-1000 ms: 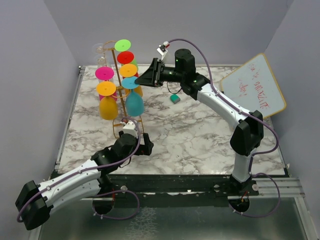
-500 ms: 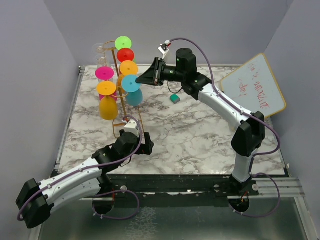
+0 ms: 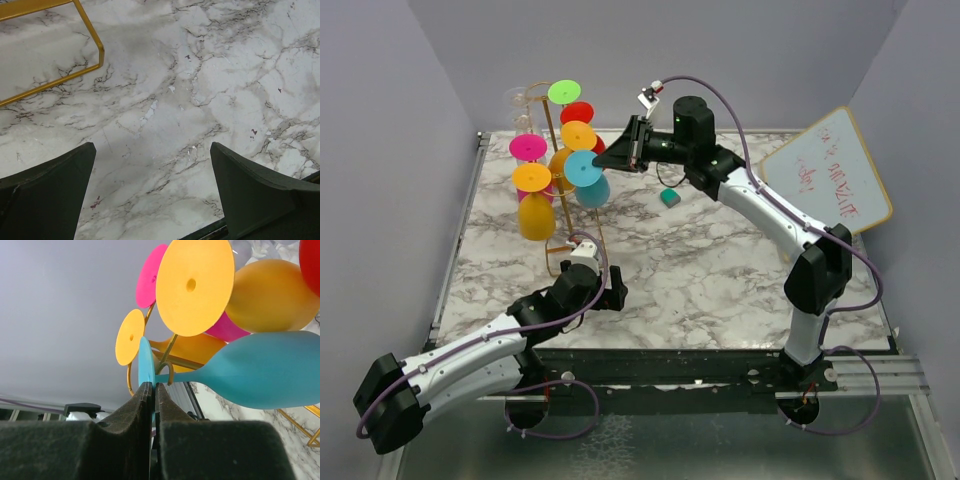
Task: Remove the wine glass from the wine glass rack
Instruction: Pick up the wine glass from the wine rack, then place the wine glass at the center of the board.
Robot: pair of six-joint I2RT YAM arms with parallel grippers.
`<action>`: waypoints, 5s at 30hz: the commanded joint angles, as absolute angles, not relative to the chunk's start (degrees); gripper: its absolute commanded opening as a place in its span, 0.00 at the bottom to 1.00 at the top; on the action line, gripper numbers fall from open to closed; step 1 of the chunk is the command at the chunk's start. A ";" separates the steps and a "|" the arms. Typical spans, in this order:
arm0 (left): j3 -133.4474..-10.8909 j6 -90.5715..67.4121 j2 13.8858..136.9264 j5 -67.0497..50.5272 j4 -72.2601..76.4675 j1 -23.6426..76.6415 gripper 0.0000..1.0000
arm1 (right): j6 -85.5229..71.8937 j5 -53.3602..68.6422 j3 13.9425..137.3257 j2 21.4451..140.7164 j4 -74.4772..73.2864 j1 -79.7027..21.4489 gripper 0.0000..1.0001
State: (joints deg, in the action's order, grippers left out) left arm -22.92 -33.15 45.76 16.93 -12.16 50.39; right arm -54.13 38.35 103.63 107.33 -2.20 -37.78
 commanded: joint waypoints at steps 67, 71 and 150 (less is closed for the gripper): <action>-24.98 -32.35 44.00 13.20 -10.85 50.63 0.99 | -60.98 33.07 92.56 98.66 6.38 -34.17 0.00; -25.68 -31.91 43.19 12.33 -10.78 50.67 0.99 | -59.65 30.11 89.71 96.11 5.63 -33.49 0.00; -36.36 -32.95 52.82 -15.11 15.62 47.73 0.16 | -36.31 55.20 36.67 58.62 23.40 -25.14 0.01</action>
State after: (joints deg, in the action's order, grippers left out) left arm -36.82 -33.30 52.90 -11.33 14.41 47.99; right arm -33.85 51.22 37.89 58.06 17.28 -25.06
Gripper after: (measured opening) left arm 0.208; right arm 0.044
